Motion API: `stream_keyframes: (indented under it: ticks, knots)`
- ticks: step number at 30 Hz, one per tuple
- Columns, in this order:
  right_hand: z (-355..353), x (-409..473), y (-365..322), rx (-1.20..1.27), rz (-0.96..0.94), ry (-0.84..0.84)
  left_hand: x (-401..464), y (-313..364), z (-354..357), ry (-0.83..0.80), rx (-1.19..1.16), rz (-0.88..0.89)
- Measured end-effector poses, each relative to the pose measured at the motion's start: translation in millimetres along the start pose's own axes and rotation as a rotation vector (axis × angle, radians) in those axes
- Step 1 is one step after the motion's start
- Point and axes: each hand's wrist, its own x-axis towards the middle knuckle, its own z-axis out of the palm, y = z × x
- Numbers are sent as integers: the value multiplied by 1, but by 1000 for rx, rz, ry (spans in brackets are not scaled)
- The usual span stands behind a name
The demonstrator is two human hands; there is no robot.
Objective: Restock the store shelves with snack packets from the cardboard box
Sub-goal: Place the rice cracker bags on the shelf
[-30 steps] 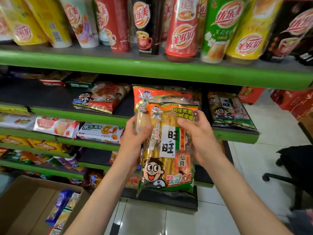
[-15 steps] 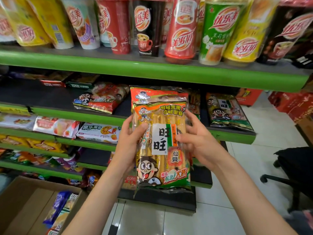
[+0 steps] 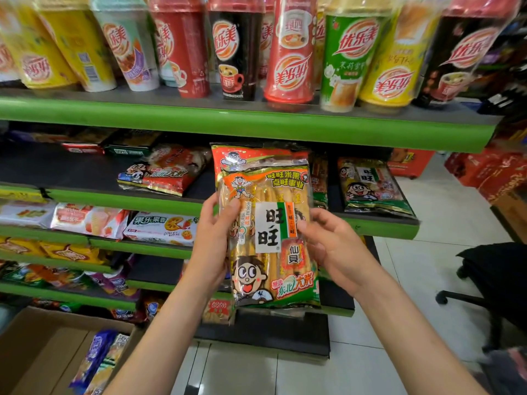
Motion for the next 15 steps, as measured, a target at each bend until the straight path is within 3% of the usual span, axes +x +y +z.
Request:
stream_keyframes:
  ticks: [6,15]
  knots:
    - [-5,0,4,-89,38,36,1,-4,3,1,39,-16]
    - [-75,43,-32,-156,-1,347,12,2,-20,109,28,-59]
